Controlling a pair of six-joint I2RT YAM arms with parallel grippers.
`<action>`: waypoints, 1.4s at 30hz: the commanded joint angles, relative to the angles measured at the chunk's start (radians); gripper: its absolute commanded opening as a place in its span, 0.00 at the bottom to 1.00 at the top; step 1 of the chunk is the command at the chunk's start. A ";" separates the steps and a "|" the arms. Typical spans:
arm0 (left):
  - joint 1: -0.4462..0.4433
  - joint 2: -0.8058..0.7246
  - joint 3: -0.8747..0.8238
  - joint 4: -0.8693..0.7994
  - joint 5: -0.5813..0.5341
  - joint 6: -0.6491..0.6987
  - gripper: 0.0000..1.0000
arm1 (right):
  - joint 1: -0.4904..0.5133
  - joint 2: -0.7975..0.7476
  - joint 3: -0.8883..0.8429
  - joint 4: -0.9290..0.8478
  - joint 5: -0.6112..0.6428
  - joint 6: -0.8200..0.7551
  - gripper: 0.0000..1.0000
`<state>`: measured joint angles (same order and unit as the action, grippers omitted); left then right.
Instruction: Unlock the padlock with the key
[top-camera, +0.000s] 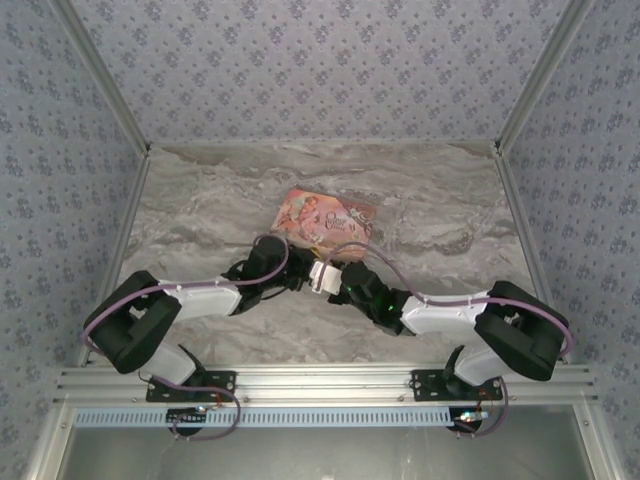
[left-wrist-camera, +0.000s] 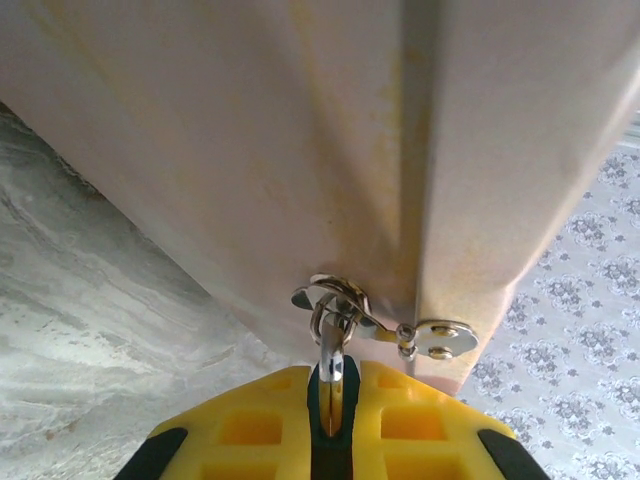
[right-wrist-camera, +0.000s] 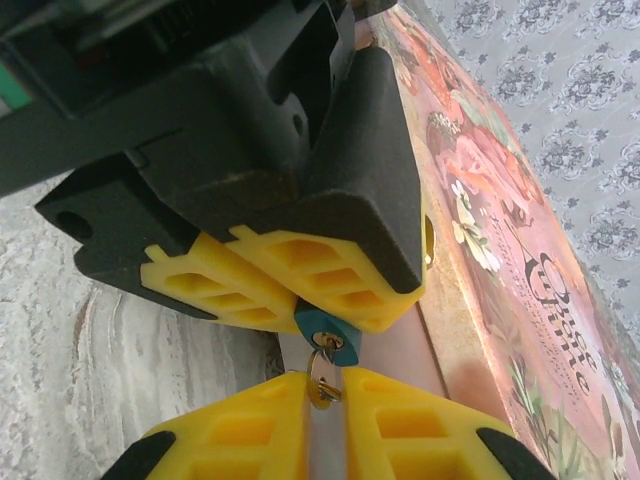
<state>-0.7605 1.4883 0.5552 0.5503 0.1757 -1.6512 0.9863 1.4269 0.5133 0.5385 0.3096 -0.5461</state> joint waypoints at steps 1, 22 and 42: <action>-0.012 -0.008 0.045 0.053 0.040 -0.008 0.00 | -0.012 0.010 0.034 0.058 0.005 0.029 0.16; -0.019 0.007 0.045 0.082 0.053 -0.016 0.00 | -0.058 -0.005 0.012 0.120 -0.089 0.212 0.00; -0.022 0.037 0.038 0.115 0.051 -0.018 0.00 | -0.114 -0.057 -0.041 0.079 -0.213 0.904 0.00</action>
<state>-0.7601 1.5150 0.5667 0.5892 0.1688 -1.6699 0.8936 1.3926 0.4889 0.5579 0.1284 0.1955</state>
